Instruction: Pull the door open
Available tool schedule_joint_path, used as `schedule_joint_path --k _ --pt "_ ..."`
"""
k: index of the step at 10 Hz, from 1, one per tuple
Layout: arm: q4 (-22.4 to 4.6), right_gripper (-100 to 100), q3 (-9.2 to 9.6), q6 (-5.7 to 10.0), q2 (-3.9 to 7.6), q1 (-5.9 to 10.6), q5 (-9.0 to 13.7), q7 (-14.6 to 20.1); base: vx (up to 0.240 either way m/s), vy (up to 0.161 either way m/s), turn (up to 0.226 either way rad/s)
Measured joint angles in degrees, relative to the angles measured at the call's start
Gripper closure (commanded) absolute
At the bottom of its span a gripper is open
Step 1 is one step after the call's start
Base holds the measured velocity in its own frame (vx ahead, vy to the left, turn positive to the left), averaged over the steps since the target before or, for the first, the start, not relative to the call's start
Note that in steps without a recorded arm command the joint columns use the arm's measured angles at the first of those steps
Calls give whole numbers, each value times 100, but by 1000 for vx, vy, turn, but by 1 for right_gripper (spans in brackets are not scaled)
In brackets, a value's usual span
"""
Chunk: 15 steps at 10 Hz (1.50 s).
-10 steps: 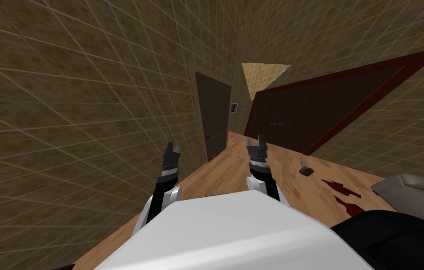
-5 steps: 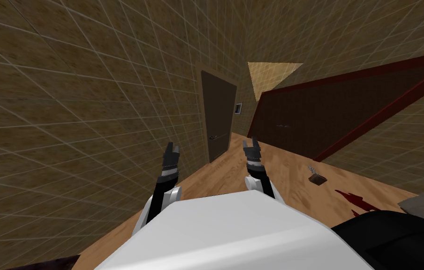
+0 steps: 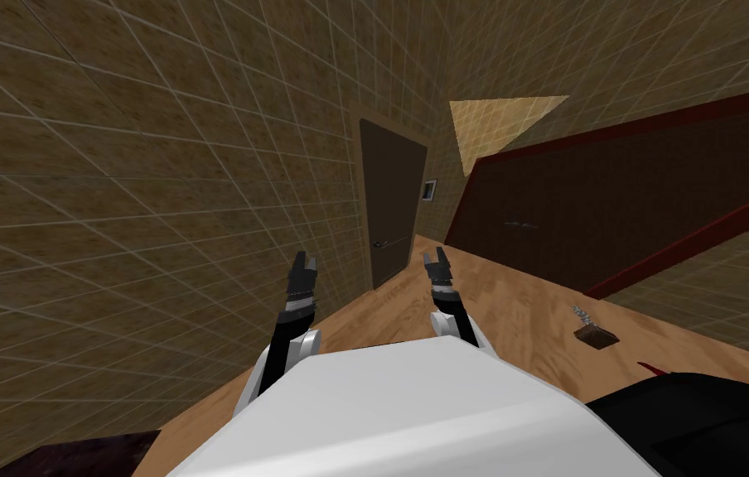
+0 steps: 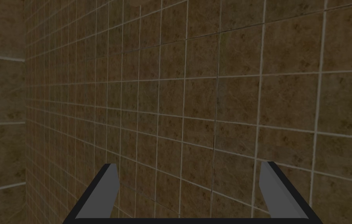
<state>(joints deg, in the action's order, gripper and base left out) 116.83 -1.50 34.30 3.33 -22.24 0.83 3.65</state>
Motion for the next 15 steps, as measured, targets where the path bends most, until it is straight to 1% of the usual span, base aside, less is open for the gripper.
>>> schedule_joint_path --k 1,2,3,5,6,7,9,10,12,13,14,15 --pt "-182 -100 40 46 15 55 -17 -5 68 -20 152" --pt "-328 -100 57 71 76 92 -11 21 58 -16 54" --pt "-432 -100 61 86 105 124 -7 42 55 -7 87" --pt "-831 -100 69 155 223 260 9 104 88 -14 158" --pt "-1023 -100 102 181 271 323 5 129 88 -26 184" --pt "-1219 -100 105 187 351 420 17 170 66 -30 60" --pt "-1492 -100 127 185 426 491 24 216 66 -29 132" --pt "-1672 -100 127 214 514 553 41 266 54 -22 54" --pt "-1960 -100 144 245 596 626 49 320 64 -20 145" --pt "-2125 -100 160 258 659 699 55 354 65 -24 63" --pt "-2278 -100 175 291 676 731 53 367 57 -20 104" --pt "-2456 -100 184 298 721 809 57 387 64 -29 176"
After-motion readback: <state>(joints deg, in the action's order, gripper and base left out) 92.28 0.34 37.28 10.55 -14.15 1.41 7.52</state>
